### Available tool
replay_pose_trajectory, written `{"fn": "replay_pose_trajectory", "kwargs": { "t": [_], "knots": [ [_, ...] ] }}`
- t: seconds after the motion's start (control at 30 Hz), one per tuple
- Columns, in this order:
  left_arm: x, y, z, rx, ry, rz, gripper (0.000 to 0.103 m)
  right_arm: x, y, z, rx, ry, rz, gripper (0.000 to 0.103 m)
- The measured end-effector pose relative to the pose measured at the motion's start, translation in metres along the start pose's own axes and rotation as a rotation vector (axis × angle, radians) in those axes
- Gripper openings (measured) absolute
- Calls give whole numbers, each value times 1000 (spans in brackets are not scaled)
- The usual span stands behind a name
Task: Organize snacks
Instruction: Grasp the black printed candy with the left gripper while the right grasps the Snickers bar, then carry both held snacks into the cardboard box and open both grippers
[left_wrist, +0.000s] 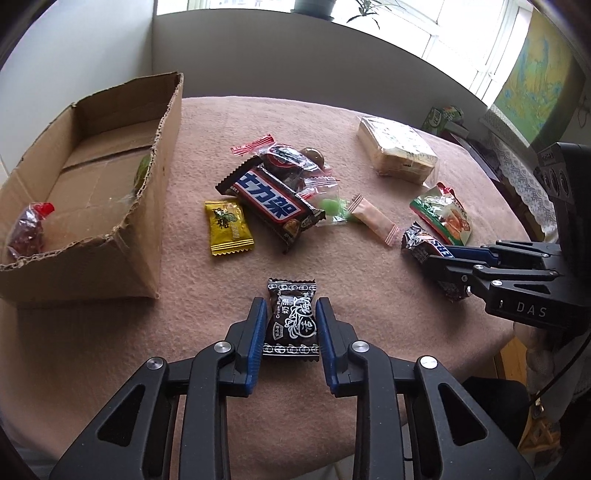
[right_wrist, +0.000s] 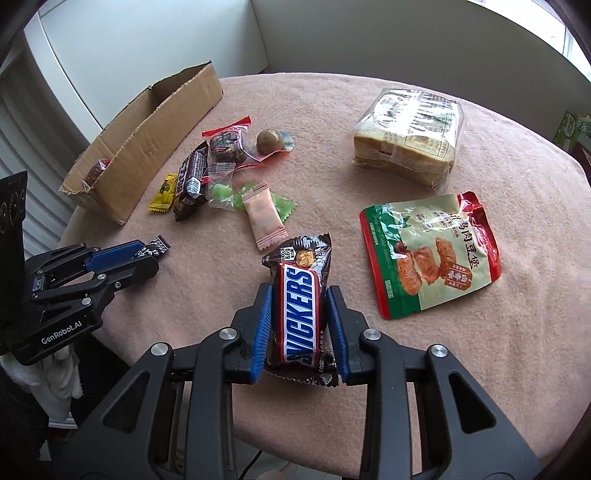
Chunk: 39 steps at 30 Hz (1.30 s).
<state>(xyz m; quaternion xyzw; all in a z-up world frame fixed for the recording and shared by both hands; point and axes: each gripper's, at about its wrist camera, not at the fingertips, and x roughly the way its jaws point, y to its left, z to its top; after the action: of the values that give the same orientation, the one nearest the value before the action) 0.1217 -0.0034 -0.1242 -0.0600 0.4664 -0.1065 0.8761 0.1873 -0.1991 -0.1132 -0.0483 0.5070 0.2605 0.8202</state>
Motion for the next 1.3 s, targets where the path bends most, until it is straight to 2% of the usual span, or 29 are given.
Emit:
{"fn": "replay_pose_trajectory", "kwargs": {
  "t": [0.23,0.4,0.63,0.93,1.1,1.3],
  "knots": [
    [-12,5,-2,-3,-28,11,25,-13,3,0,10,-33,-8,30],
    [-7,6,-8,9,-7,22,25,-16,4,-2,34,-36,0,30],
    [-32,15,-2,-35,-61,-18,25,-38,19,8,18,-97,14,30],
    [-78,31,20,-62,-187,-28,25,-57,66,50,-50,-166,75,30],
    [-93,56,32,-88,-237,7,25,-55,100,79,-102,-198,102,30],
    [-103,87,45,-115,-275,62,25,-38,135,116,-125,-193,156,30]
  ]
}}
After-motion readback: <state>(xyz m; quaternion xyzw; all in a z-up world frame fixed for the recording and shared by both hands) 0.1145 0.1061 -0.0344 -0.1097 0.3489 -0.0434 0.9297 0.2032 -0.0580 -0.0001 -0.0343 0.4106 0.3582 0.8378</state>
